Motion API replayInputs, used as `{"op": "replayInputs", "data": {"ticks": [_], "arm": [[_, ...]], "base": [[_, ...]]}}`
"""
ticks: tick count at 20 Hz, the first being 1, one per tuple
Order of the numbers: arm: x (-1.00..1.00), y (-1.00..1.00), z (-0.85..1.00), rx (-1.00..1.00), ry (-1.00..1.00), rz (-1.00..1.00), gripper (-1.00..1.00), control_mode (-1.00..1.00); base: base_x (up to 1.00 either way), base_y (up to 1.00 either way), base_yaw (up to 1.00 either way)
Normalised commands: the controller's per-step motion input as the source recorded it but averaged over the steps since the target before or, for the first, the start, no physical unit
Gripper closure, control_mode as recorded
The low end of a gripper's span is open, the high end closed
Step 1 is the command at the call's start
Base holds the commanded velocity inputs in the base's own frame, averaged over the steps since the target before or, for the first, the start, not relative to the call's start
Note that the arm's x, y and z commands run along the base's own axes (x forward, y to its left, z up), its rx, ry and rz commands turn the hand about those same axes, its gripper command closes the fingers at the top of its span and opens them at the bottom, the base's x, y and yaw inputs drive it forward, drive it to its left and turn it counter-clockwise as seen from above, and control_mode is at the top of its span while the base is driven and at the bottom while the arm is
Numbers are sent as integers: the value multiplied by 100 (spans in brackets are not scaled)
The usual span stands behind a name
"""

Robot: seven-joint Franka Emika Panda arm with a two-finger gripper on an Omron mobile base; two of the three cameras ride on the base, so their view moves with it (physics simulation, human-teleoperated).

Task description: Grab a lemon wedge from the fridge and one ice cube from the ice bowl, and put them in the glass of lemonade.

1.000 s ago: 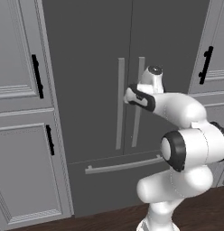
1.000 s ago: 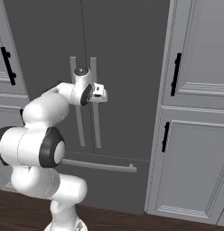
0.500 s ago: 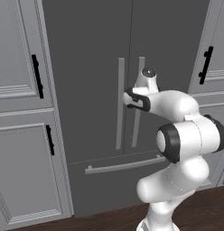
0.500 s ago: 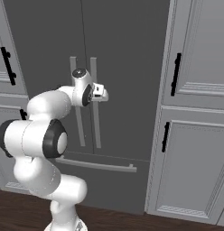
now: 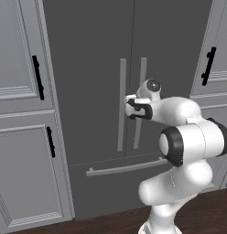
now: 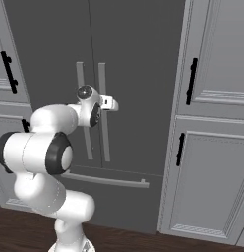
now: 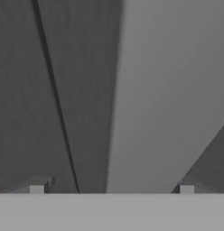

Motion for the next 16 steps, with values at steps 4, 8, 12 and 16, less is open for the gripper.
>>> {"op": "replayInputs", "data": {"ticks": [4, 8, 12, 16], "arm": [[68, -46, -24, 6, 0, 0, -100, -100], [72, -50, -39, 7, 0, 0, -100, -100], [63, -34, -27, 8, 0, 4, -100, -100], [52, -15, -4, 6, 1, 3, 100, -100]], "base": [[0, 0, 0], [0, 0, 0], [0, 0, 0], [0, 0, 0]]}}
